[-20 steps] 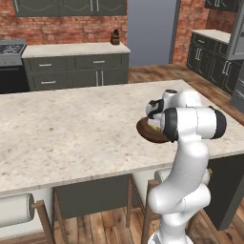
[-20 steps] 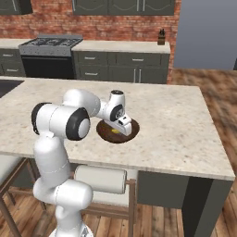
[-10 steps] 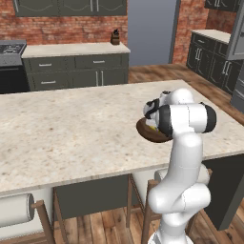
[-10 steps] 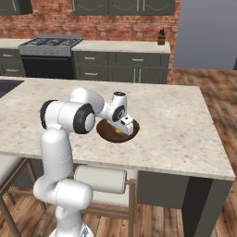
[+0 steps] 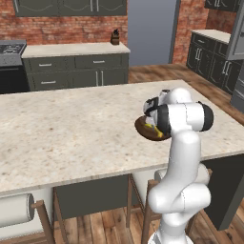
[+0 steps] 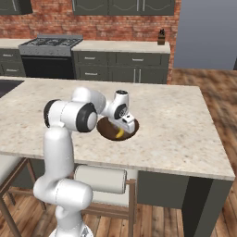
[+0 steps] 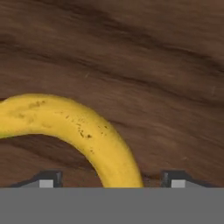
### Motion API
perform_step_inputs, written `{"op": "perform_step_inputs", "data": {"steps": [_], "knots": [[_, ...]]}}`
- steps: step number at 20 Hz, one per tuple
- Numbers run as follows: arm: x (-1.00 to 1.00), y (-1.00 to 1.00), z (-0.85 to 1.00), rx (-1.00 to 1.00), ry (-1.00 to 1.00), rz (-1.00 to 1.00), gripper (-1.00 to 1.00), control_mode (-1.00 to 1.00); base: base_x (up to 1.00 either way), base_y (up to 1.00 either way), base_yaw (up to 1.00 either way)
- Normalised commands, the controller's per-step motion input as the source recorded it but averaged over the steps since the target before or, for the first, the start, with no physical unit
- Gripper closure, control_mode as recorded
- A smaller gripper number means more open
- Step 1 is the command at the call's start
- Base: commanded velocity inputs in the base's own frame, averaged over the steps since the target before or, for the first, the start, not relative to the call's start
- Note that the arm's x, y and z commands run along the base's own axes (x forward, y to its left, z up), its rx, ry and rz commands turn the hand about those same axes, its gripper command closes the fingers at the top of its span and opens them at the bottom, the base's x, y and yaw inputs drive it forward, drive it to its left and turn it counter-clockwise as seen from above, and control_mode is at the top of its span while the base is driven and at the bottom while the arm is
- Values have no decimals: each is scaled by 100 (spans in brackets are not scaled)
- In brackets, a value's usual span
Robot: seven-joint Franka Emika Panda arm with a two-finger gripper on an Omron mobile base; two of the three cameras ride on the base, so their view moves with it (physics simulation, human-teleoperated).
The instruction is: Retrieve the banana and peach from the fridge and place them into the bowl on the dining table.
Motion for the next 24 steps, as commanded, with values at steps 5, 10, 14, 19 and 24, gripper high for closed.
{"op": "perform_step_inputs", "data": {"steps": [5, 10, 14, 19, 24], "knots": [[-85, -12, 62, 0, -1, 0, -100, -100, 0, 0, 0], [-100, -6, 77, 0, -6, 0, -100, -100, 0, 0, 0], [-100, 0, 80, 0, -12, 9, -100, -100, 0, 0, 0], [-100, 4, 84, -3, -12, 21, -100, -100, 0, 0, 0], [-100, 18, 77, -7, -14, 25, -100, -100, 0, 0, 0]]}}
